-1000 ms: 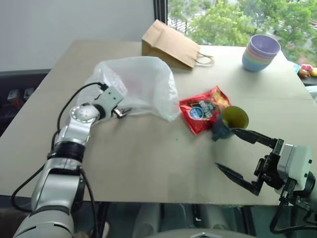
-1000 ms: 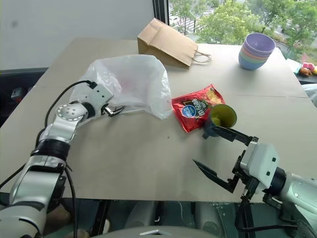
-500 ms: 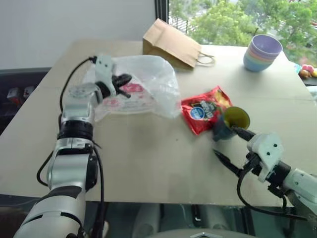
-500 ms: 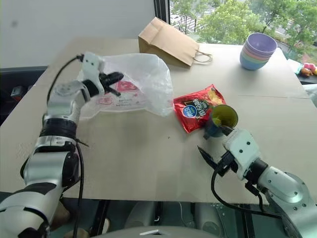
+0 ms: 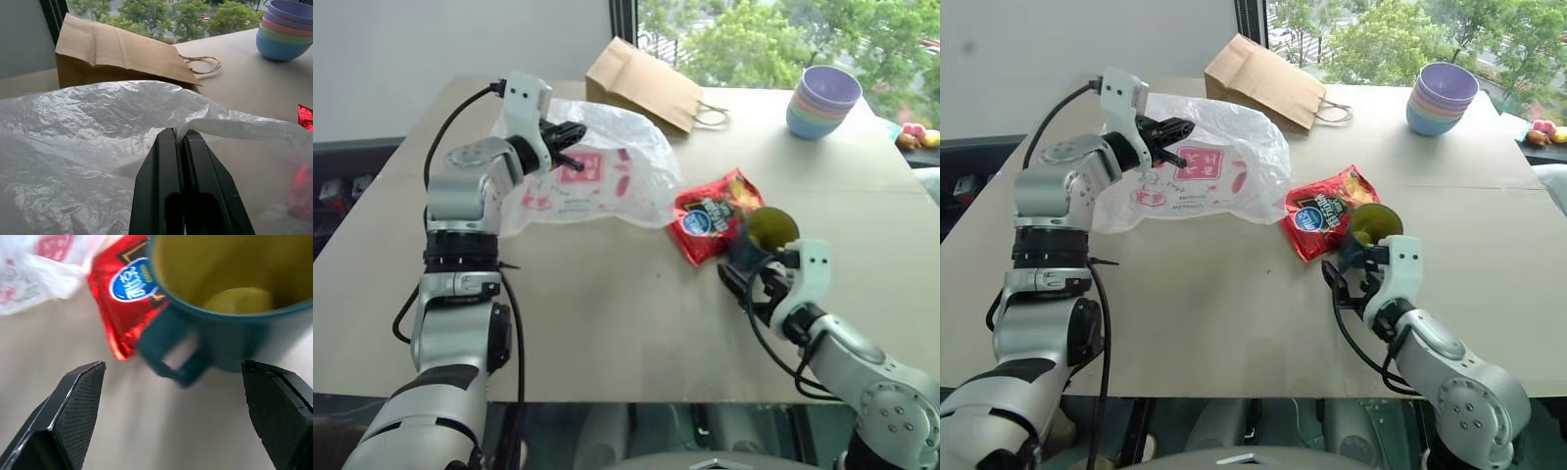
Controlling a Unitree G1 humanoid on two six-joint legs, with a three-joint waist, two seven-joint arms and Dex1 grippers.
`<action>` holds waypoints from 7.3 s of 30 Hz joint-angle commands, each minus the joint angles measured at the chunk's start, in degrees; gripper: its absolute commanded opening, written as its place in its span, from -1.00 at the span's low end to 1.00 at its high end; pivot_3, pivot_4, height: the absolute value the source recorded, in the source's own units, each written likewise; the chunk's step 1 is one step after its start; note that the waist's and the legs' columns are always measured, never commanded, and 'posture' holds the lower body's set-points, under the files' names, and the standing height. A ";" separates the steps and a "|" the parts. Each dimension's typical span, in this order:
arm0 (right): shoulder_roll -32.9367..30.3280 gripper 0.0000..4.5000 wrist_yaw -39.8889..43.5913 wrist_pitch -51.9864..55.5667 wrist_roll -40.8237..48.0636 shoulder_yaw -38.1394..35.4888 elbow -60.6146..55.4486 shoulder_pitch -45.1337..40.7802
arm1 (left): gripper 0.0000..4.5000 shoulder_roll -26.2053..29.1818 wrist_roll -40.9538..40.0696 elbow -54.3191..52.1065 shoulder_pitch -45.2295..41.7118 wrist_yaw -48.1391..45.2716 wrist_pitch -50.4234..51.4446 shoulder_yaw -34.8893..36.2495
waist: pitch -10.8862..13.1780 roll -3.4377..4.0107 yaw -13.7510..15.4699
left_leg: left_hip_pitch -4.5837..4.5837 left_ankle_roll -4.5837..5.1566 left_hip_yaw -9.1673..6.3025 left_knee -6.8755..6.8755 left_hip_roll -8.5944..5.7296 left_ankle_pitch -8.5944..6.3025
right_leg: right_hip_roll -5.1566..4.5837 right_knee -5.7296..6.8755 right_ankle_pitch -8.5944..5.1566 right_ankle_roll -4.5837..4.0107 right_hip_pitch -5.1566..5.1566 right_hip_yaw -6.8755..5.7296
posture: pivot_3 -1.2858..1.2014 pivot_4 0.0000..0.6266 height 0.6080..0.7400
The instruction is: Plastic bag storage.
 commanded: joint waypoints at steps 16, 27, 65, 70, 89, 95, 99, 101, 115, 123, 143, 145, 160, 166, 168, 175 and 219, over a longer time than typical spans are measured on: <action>-6.64 -0.88 4.32 -7.89 -6.05 6.99 2.06 -4.15 | -1.00 0.36 -6.80 -6.62 -1.71 1.41 9.26 3.76 | 0.00 0.00 -0.15 | 0.00 0.00 -0.02 0.00 -0.01 0.00 | 0.00 -0.03 -0.01 0.02 0.01 -0.01 | 0.03 -0.52 1.00; -16.87 -0.96 20.48 -8.70 4.90 11.71 2.28 -16.50 | -1.00 -1.90 -14.28 -4.70 -9.82 5.11 22.42 7.90 | 0.02 0.01 -0.36 | 0.05 0.00 -0.05 0.01 -0.01 0.00 | 0.03 -0.02 -0.11 0.21 0.03 -0.02 | 0.03 -0.52 1.00; -5.26 -0.96 50.42 -42.40 -23.15 27.33 61.16 -48.12 | -1.00 1.70 -49.43 -24.29 -3.73 9.49 56.89 17.64 | 0.15 0.17 -1.63 | -0.69 -0.23 -0.35 0.10 -0.19 0.13 | -0.15 0.61 0.04 -0.04 -0.90 -0.05 | 0.03 -0.52 1.00; 4.25 -0.67 49.20 -57.03 -27.14 24.98 76.25 -53.10 | -1.00 0.56 -55.68 -19.37 -3.46 19.45 56.89 22.33 | 0.15 0.17 -2.55 | -0.53 -0.41 -0.30 0.07 -0.08 0.24 | 0.02 0.68 0.10 -0.13 -0.88 -0.01 | 0.03 -0.52 1.00; -12.77 0.98 58.22 -41.76 -22.36 24.08 35.38 -37.47 | -1.00 -4.24 -50.26 -21.92 6.76 30.21 40.84 23.66 | 0.15 0.17 -0.85 | -0.71 -0.67 -0.94 -0.02 -0.39 0.39 | -0.31 0.62 0.15 -0.21 -0.89 -0.33 | 0.03 -0.52 1.00; -21.30 0.98 47.56 -28.07 -16.84 11.77 22.14 -32.34 | -1.00 -3.65 -46.42 -21.34 7.68 27.22 36.13 20.10 | 0.14 0.16 -1.14 | -0.67 -0.65 -0.58 -0.02 -0.35 0.40 | -0.23 0.65 0.14 -0.22 -0.87 -0.30 | 0.03 -0.52 1.00; -20.19 0.98 32.72 -19.64 -20.30 4.54 21.70 -29.02 | -1.00 -3.49 -46.45 -20.94 7.60 26.52 34.92 20.43 | 0.13 0.14 -0.72 | -0.72 -0.63 -0.52 -0.01 -0.35 0.40 | -0.24 0.60 0.13 -0.21 -0.87 -0.26 | 0.03 -0.52 1.00; -16.26 0.98 26.61 -15.14 -19.47 0.38 22.11 -26.89 | -1.00 -2.93 -46.35 -20.77 7.70 25.78 34.48 20.53 | 0.12 0.12 -0.74 | -0.69 -0.63 -0.51 -0.02 -0.34 0.40 | -0.22 0.61 0.13 -0.21 -0.87 -0.24 | 0.03 -0.52 1.00; -14.95 0.98 23.47 -34.88 -31.25 3.07 62.21 -30.70 | -1.00 -1.91 -45.14 -22.12 8.69 22.80 32.98 18.98 | 0.14 0.16 -1.71 | -0.68 -0.62 -0.39 -0.01 -0.25 0.40 | -0.08 0.56 0.13 -0.19 -0.88 -0.10 | 0.03 -0.52 1.00; -15.58 0.76 33.65 -37.56 -30.35 7.11 70.64 -33.05 | -1.00 -1.75 -46.13 -24.47 10.67 23.95 33.20 19.86 | 0.08 0.06 -1.77 | -0.59 -0.62 -0.36 -0.02 -0.21 0.40 | -0.05 0.56 0.13 -0.19 -0.79 -0.07 | 0.03 -0.52 1.00; -17.81 -0.98 34.81 -23.11 -11.40 -4.50 33.76 -22.94 | -1.00 -3.64 -48.21 -19.31 7.16 27.11 31.09 22.88 | 0.12 0.12 -1.12 | -0.67 -0.63 -0.38 -0.01 -0.13 0.40 | 0.00 0.54 0.13 -0.20 -0.84 -0.13 | 0.03 -0.52 1.00; -17.77 -0.98 32.60 -20.10 -6.44 -8.15 28.81 -22.67 | -1.00 -3.69 -48.12 -18.23 6.43 27.28 30.85 23.01 | 0.12 0.12 -1.11 | -0.67 -0.63 -0.39 -0.01 -0.13 0.40 | 0.00 0.56 0.13 -0.20 -0.84 -0.13 | 0.03 -0.52 1.00; -24.53 -0.98 9.77 -24.61 39.15 -14.18 13.12 -31.08 | -1.00 -5.08 -46.46 -11.62 -1.02 29.43 32.17 19.79 | 0.13 0.14 -1.30 | -0.69 -0.61 -0.38 -0.01 -0.13 0.40 | 0.01 0.54 0.12 -0.19 -0.84 -0.12 | 0.03 -0.52 1.00; -28.46 -0.98 6.45 -30.97 47.27 -8.56 12.62 -36.78 | -1.00 -5.36 -44.26 -8.98 -3.98 30.61 32.05 18.99 | 0.13 0.14 -1.40 | -0.70 -0.61 -0.38 -0.02 -0.13 0.40 | 0.01 0.53 0.12 -0.19 -0.85 -0.12 | 0.03 -0.52 1.00; -29.36 -0.98 6.23 -32.09 48.13 -6.53 12.81 -37.50 | -1.00 -5.44 -43.86 -8.72 -4.45 30.69 32.02 18.89 | 0.13 0.13 -1.36 | -0.70 -0.61 -0.39 -0.01 -0.12 0.40 | 0.01 0.52 0.12 -0.19 -0.85 -0.13 | 0.03 -0.52 1.00; -27.71 -0.98 8.94 -33.21 39.12 3.41 14.00 -33.10 | -1.00 -5.92 -50.78 -11.21 -5.74 30.50 34.55 23.35 | 0.13 0.13 -1.30 | -0.73 -0.61 -0.39 -0.01 -0.11 0.40 | 0.00 0.49 0.12 -0.19 -0.85 -0.14 | 0.03 -0.52 1.00; -7.34 0.72 29.23 -44.66 -25.86 27.03 55.30 -41.40 | -1.00 -0.47 -58.55 -31.57 11.54 24.93 26.05 13.00 | 0.15 0.17 -0.14 | -0.76 -0.62 -0.47 -0.02 -0.16 0.40 | -0.03 0.47 0.14 -0.21 -0.86 -0.20 | 0.03 -0.52 1.00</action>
